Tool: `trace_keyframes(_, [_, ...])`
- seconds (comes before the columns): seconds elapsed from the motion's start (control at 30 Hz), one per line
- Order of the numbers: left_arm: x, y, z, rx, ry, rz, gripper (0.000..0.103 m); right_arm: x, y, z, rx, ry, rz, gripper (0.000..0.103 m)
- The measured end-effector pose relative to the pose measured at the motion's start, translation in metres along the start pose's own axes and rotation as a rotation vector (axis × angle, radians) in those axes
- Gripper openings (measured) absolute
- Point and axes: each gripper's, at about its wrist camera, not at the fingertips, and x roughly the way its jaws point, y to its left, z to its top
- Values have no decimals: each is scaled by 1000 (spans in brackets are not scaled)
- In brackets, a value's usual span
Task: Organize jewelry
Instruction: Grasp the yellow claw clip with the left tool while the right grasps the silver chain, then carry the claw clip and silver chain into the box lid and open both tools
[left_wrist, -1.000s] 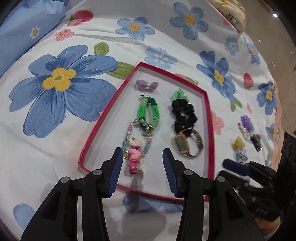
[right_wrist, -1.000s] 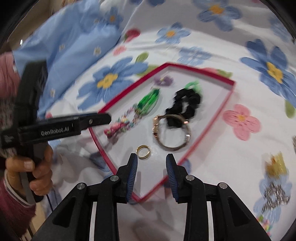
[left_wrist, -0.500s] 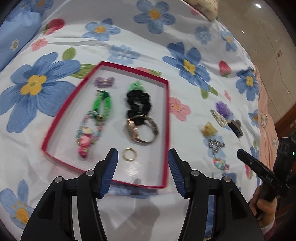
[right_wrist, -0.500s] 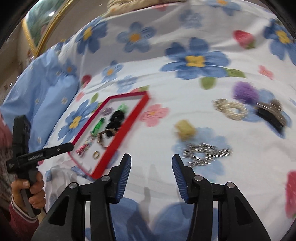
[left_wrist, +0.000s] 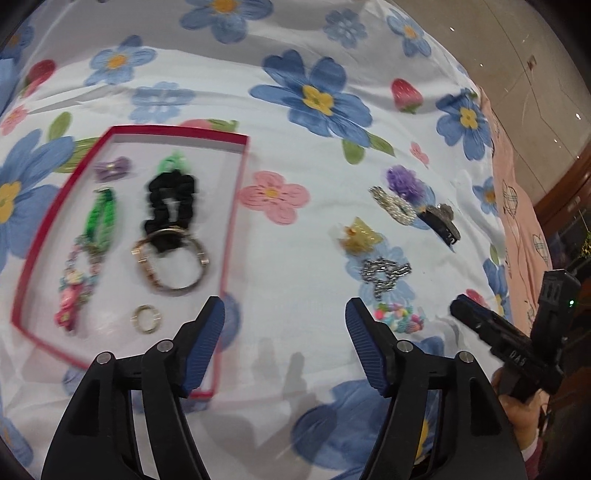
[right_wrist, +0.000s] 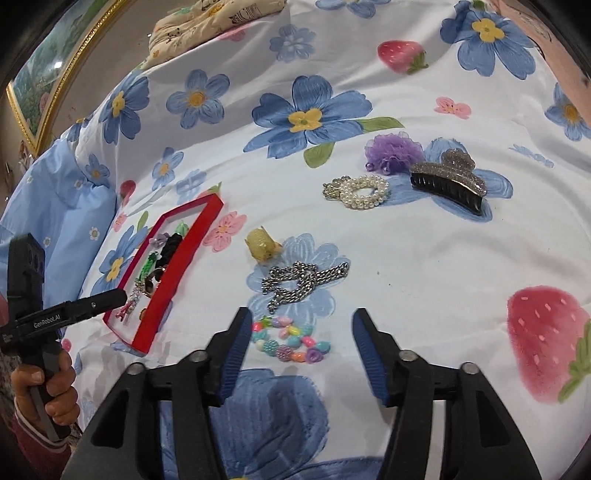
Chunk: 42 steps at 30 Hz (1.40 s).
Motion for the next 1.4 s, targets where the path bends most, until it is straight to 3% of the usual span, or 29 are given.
trace_keyframes(0.2, [30,-24,23,-10,38,-56,76,20,-2,4,-59,34,-10,73])
trace_keyframes(0.47, [84,-61,51,-16,106,-113,80,29,-23,4,-29,60,-5,76])
trace_keyframes(0.7, [128,-78,62,29,144,-38,80,31,-33,9,-17,63,0,76])
trace_keyframes(0.73, [131,-79,62,39,140,-28,75,32,-33,10,-17,64,0,76])
trace_keyframes(0.77, [133,-80,62,51,132,-19,56,34,-32,11,-19,65,1,76])
trace_keyframes(0.8, [135,-80,62,63,133,-22,46,36,-32,12,-21,68,1,76])
trace_keyframes(0.93, [127,-74,61,88,108,-24,47,46,-27,14,-36,82,2,76])
trace_keyframes(1.27, [70,-36,50,26,31,-62,47,89,16,17,-167,128,-5,77])
trace_keyframes(1.33, [62,-33,46,23,27,-65,47,97,28,15,-228,131,-48,73])
trace_keyframes(1.4, [54,-31,40,27,21,-63,47,100,37,12,-287,129,-109,50])
